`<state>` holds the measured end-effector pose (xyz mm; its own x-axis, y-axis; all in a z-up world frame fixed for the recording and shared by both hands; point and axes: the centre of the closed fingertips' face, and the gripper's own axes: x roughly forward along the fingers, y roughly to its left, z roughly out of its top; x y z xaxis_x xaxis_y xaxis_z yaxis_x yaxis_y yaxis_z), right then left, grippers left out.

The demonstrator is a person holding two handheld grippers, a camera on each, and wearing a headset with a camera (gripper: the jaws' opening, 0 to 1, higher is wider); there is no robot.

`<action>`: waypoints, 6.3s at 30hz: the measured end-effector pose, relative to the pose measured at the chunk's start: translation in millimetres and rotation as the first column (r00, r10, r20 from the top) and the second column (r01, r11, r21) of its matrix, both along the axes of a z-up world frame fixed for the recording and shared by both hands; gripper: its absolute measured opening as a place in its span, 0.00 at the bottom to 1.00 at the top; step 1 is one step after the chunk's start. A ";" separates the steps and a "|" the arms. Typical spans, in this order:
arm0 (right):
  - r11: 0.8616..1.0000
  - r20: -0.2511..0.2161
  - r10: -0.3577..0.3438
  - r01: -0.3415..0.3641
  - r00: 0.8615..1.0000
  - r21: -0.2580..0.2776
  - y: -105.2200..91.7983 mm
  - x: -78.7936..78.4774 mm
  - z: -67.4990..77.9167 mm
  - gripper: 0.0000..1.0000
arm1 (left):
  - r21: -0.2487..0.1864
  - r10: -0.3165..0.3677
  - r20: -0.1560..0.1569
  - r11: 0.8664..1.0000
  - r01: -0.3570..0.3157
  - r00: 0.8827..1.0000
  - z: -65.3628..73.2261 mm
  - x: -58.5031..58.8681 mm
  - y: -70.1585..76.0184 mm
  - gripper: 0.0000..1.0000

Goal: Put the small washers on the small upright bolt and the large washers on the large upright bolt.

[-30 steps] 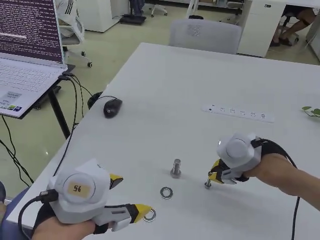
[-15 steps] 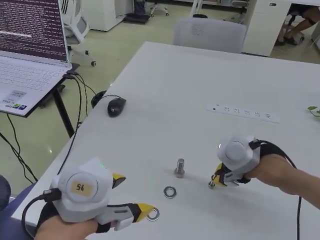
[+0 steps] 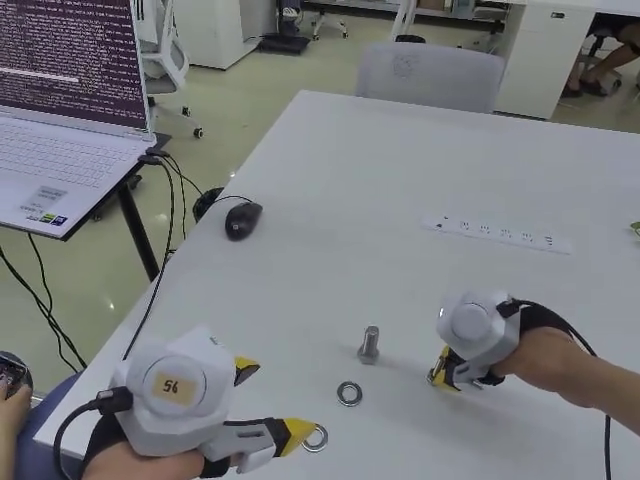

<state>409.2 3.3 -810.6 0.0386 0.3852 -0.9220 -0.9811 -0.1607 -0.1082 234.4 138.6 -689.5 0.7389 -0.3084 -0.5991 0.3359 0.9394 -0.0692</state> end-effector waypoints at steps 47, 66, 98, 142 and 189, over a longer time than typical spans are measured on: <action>0.991 -0.130 0.021 -0.004 0.991 0.132 44.7 -104.3 2.1 0.25 | -0.011 0.021 0.017 1.000 -0.020 1.000 0.5 -9.3 5.7 0.57; 0.977 -0.159 0.181 -0.159 0.971 0.140 115.8 -151.0 -10.8 0.26 | -0.015 0.031 0.023 0.999 -0.031 0.999 1.5 -13.8 9.4 0.57; 0.948 -0.109 0.316 -0.308 0.943 0.082 109.0 -155.3 -12.1 0.23 | -0.010 0.040 0.024 0.999 -0.040 0.999 2.7 -11.8 11.5 0.57; 0.912 -0.099 0.409 -0.406 0.907 0.055 99.9 -149.6 -13.1 0.23 | -0.006 0.045 0.023 0.999 -0.045 0.999 2.6 -11.9 14.3 0.57; 0.971 0.027 0.096 -0.100 0.995 0.218 99.2 -53.8 63.4 0.23 | -0.018 0.031 0.028 0.999 -0.030 0.999 3.0 -6.1 8.8 0.57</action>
